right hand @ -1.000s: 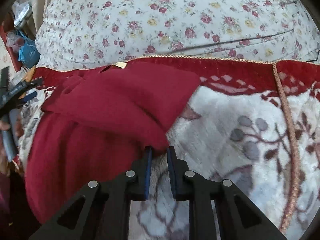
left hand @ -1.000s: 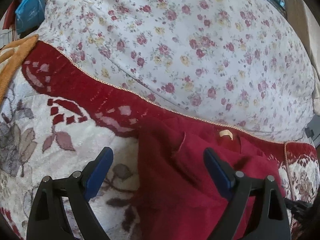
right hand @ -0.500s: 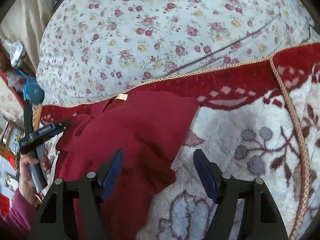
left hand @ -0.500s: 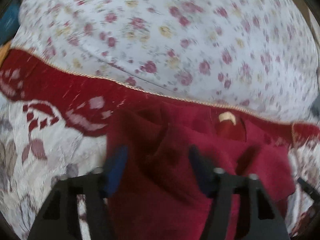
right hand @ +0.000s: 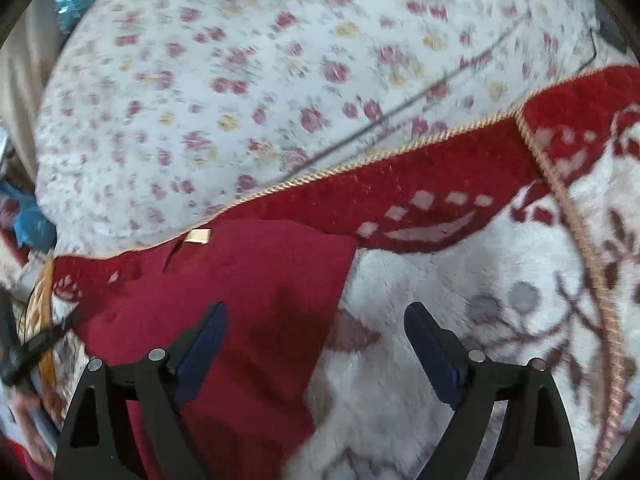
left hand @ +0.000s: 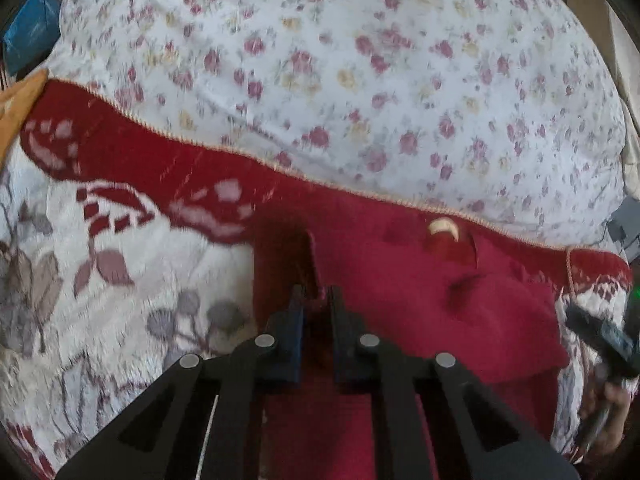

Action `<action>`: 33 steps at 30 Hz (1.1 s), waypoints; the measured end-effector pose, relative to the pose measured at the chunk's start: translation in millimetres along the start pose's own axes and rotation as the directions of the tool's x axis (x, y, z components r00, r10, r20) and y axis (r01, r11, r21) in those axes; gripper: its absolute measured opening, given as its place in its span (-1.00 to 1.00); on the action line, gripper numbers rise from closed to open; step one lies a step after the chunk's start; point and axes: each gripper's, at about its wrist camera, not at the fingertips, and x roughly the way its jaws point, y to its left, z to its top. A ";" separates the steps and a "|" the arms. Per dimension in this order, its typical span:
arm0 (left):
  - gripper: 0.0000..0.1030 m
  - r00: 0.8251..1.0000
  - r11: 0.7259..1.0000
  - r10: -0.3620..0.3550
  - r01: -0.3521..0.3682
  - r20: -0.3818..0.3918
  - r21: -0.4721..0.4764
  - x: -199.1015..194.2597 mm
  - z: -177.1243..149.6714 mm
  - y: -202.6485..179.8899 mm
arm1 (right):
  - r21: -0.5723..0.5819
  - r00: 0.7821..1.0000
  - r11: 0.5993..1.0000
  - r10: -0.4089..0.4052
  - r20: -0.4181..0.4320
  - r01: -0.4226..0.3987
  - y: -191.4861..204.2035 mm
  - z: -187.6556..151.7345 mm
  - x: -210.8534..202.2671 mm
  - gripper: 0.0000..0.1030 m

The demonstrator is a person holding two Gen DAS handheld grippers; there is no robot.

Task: Fold small clothes

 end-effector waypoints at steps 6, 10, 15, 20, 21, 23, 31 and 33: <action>-0.79 0.999 0.998 0.040 -0.039 -0.009 0.050 12.7 -6.0 -10.6 | -0.157 0.990 0.978 -0.139 0.018 0.140 28.2 17.7 28.3 -0.66; -0.73 0.997 0.996 0.070 -0.069 -0.014 0.062 20.1 -7.8 -13.6 | -0.067 0.987 0.985 -0.159 -0.007 0.158 11.1 13.3 28.9 -0.46; -0.66 0.997 0.996 0.069 -0.068 -0.016 0.050 21.1 -7.8 -13.4 | -0.106 0.999 0.994 -0.041 -0.001 0.040 19.1 -15.4 -20.4 -0.01; -0.51 0.996 0.994 0.085 -0.085 -0.009 0.064 20.1 -12.5 -18.1 | -0.280 0.986 0.954 -0.141 -0.093 0.110 37.1 -61.3 -11.2 -0.01; -0.50 0.996 0.994 0.088 -0.088 -0.007 0.069 19.3 -13.4 -19.0 | -0.300 0.982 0.945 -0.166 -0.087 0.132 36.4 -70.1 -8.9 -0.01; -0.39 0.996 0.993 0.093 -0.092 -0.003 0.068 17.2 -14.6 -19.2 | -0.279 0.988 0.952 -0.147 -0.056 0.126 30.2 -75.6 -15.6 -0.01; -0.07 0.995 0.991 0.101 -0.102 0.014 0.081 11.8 -16.4 -25.1 | -0.119 0.995 0.989 -0.083 0.053 0.089 22.3 -32.6 -33.0 0.78; -0.07 0.994 0.991 0.105 -0.105 0.009 0.086 13.1 -17.1 -25.9 | -0.097 0.996 0.991 -0.092 -0.007 0.091 22.5 -19.6 -7.7 0.78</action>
